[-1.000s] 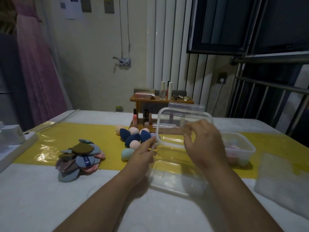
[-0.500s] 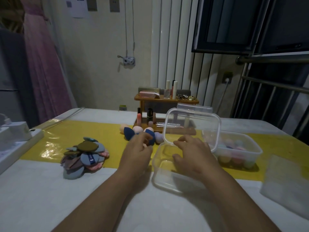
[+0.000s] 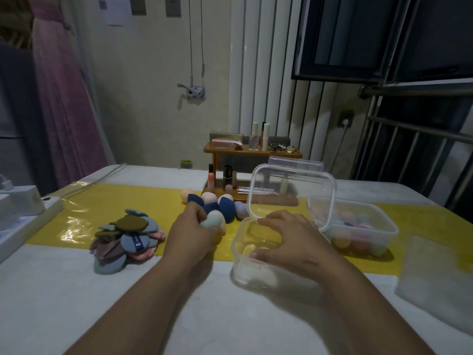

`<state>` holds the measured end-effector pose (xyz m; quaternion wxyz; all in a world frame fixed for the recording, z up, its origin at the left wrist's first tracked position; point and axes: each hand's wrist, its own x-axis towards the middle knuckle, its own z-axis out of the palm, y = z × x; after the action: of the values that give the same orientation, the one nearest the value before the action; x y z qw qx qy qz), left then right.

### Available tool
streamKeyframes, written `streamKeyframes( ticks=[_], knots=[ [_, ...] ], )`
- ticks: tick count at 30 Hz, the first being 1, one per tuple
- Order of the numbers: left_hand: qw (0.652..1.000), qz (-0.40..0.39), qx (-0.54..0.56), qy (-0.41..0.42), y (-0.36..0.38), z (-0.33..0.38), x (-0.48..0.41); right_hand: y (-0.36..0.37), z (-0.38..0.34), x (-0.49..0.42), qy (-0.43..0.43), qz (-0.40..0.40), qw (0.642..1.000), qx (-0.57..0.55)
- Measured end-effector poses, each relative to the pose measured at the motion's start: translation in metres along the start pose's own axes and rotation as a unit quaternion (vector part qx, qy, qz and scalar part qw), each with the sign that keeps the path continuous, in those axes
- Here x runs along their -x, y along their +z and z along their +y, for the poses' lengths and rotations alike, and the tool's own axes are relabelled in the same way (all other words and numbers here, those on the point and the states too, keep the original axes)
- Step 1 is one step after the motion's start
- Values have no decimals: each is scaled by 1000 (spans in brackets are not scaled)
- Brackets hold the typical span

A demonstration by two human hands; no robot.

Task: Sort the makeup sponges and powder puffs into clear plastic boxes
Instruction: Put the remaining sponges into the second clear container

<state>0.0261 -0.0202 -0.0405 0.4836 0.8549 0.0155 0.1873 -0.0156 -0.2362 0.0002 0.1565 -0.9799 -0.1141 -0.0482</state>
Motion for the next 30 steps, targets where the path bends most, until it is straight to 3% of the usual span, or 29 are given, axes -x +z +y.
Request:
streamKeyframes(
  ticks=[5,11,17,21,24,26,30],
  knots=[
    [982,-56,173,48,2,17,7,3,-3,-2,-2,83,996,-31],
    [980,-69,163,92,9,23,13,3,-8,-2,-75,125,985,-97],
    [972,-127,156,120,15,26,20,5,-9,-3,-80,125,981,-122],
    [957,-162,239,-27,17,26,20,3,-6,-4,-1,138,977,-165],
    [950,-199,220,-95,19,24,24,-2,-3,-6,45,135,975,-170],
    [926,-217,268,-153,19,26,29,-6,-2,-8,65,112,977,-167],
    [926,-228,245,-177,19,23,26,-4,-3,-13,87,38,977,-189]
  ],
)
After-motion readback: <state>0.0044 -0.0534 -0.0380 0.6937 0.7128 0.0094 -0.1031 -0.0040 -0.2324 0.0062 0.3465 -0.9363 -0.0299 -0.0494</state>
